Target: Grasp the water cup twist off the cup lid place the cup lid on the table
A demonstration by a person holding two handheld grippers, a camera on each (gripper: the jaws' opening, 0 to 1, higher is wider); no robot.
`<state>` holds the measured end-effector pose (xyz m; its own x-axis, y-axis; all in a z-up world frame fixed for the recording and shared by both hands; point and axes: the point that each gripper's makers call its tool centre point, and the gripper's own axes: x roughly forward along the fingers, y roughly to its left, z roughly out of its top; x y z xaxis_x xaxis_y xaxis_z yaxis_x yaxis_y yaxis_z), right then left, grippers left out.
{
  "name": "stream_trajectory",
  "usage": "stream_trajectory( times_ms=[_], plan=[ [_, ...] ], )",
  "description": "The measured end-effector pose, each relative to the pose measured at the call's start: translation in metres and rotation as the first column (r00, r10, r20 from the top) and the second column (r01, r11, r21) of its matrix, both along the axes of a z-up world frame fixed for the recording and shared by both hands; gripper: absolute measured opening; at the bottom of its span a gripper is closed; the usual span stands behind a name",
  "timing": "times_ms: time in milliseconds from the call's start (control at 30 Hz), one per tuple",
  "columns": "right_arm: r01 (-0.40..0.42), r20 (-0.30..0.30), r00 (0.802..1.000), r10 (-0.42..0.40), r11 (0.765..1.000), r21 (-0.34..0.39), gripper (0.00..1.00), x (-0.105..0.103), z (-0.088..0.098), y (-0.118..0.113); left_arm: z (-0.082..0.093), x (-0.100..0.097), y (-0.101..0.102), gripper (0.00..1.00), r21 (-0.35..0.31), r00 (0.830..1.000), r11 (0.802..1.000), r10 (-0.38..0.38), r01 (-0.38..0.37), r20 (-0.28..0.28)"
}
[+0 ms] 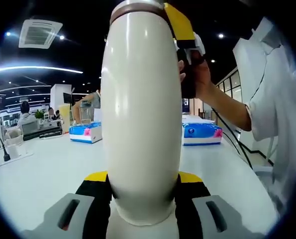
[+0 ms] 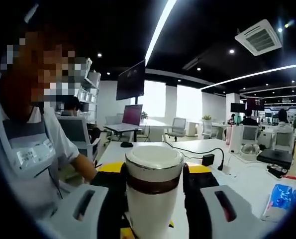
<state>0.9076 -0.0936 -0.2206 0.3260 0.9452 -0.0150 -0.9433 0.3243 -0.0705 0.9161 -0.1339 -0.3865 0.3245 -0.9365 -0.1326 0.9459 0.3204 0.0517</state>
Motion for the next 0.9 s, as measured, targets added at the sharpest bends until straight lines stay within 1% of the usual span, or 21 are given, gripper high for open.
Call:
stream_trajectory(
  times_ms=[133,200,233,300,367,400,500,600,667,700,733,767,800,833,900],
  plan=[
    [0.025,-0.008,1.0,-0.025,1.0,0.003,0.51,0.001,0.001,-0.002,0.0,0.0,0.0,0.51,0.0,1.0,1.0,-0.001,0.001,0.0],
    [0.046,-0.018,0.999,-0.046,0.999,0.011,0.54,0.002,0.002,-0.002,0.0,0.0,0.001,0.51,0.0,1.0,1.0,-0.001,0.001,0.0],
    [0.059,-0.021,0.998,-0.058,0.998,0.012,0.55,0.001,0.003,-0.002,0.0,0.0,0.001,0.51,0.0,1.0,1.0,-0.001,0.001,0.0],
    [0.113,-0.023,0.993,-0.112,0.994,0.012,0.57,0.004,0.003,-0.004,0.0,0.0,0.001,0.51,0.0,1.0,1.0,-0.001,0.001,0.0],
    [0.13,-0.032,0.991,-0.129,0.991,0.02,0.57,0.003,0.004,-0.005,0.0,0.001,0.001,0.51,0.0,1.0,1.0,0.0,0.0,0.001],
    [0.153,-0.047,0.987,-0.152,0.988,0.025,0.56,0.002,0.004,-0.005,0.0,0.001,0.001,0.51,0.0,1.0,1.0,0.0,0.0,0.001],
    [0.195,-0.065,0.979,-0.193,0.98,0.027,0.58,0.0,0.002,-0.005,0.0,0.001,0.001,0.51,0.001,1.0,1.0,0.001,-0.001,0.001],
    [0.244,-0.072,0.967,-0.243,0.969,0.018,0.61,-0.002,0.001,-0.005,0.0,0.001,0.001,0.51,0.001,1.0,1.0,0.002,-0.002,0.002],
    [0.298,-0.066,0.953,-0.296,0.954,0.02,0.62,-0.001,0.003,-0.008,0.0,0.001,0.001,0.51,0.001,1.0,1.0,0.002,-0.002,0.002],
    [0.336,-0.069,0.94,-0.334,0.942,0.022,0.62,0.001,0.004,-0.01,0.0,0.001,0.001,0.51,0.002,1.0,1.0,0.002,-0.002,0.003],
    [0.377,-0.046,0.925,-0.376,0.926,0.009,0.62,0.004,0.004,-0.014,0.0,0.001,0.001,0.51,0.002,1.0,1.0,0.002,-0.002,0.003],
    [0.422,-0.006,0.907,-0.422,0.907,-0.005,0.64,0.004,0.005,-0.015,0.0,0.0,0.001,0.51,0.002,1.0,1.0,0.002,-0.002,0.003],
    [0.443,0.012,0.896,-0.443,0.896,-0.006,0.66,0.004,0.006,-0.016,0.0,0.0,0.001,0.51,0.002,1.0,1.0,0.002,-0.002,0.003],
    [0.479,0.026,0.877,-0.479,0.878,-0.006,0.69,0.004,0.007,-0.016,0.0,0.0,0.001,0.51,0.002,1.0,1.0,0.002,-0.002,0.004],
    [0.535,0.07,0.842,-0.535,0.845,0.02,0.73,0.001,0.013,-0.015,0.0,0.0,0.001,0.51,0.003,1.0,1.0,0.002,-0.002,0.005]
  ],
)
